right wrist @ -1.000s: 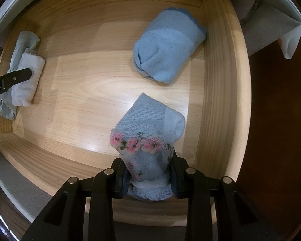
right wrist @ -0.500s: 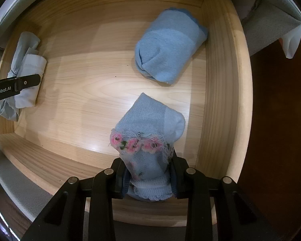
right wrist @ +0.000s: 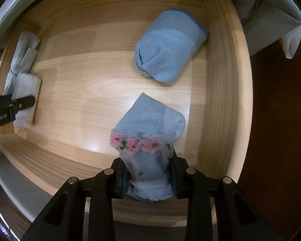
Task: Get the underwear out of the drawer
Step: 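Close the left gripper on the white folded underwear, then lift the white underwear and carry it over the white box with the left gripper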
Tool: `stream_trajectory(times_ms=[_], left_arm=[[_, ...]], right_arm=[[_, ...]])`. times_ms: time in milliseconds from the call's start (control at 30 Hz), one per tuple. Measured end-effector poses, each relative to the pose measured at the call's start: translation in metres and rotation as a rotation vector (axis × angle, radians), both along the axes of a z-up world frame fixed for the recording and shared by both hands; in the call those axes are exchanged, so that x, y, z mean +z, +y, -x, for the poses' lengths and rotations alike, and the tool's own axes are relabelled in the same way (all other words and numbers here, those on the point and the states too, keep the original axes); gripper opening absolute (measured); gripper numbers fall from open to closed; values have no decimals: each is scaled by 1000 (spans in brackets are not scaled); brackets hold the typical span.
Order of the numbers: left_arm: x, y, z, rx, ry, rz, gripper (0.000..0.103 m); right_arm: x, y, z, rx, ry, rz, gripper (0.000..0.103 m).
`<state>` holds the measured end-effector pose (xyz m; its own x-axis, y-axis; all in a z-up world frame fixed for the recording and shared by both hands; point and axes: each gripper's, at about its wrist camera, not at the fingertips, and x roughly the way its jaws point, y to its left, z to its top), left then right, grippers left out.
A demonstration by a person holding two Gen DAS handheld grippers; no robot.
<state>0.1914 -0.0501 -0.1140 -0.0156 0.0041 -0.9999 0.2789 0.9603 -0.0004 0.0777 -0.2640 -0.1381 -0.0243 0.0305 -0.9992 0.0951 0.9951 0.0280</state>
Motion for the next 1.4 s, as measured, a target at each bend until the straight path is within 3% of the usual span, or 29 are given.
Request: stream_trajectory(times_ms=[433,733,1033,1400], left_arm=[[26,19,24,27,-27,78,45],[69,42,46,41,-85,144,45],[117,51,53,45,-214,162,44],[217,59,55,31,-448,212,44]], right_arm=[[-1,3,-1,9,6,11,28],[-2,4,-2,7,0,4,28],[-3,3,-1,8,-2,0,28],[-4,2,0,9,-4,-1,28]])
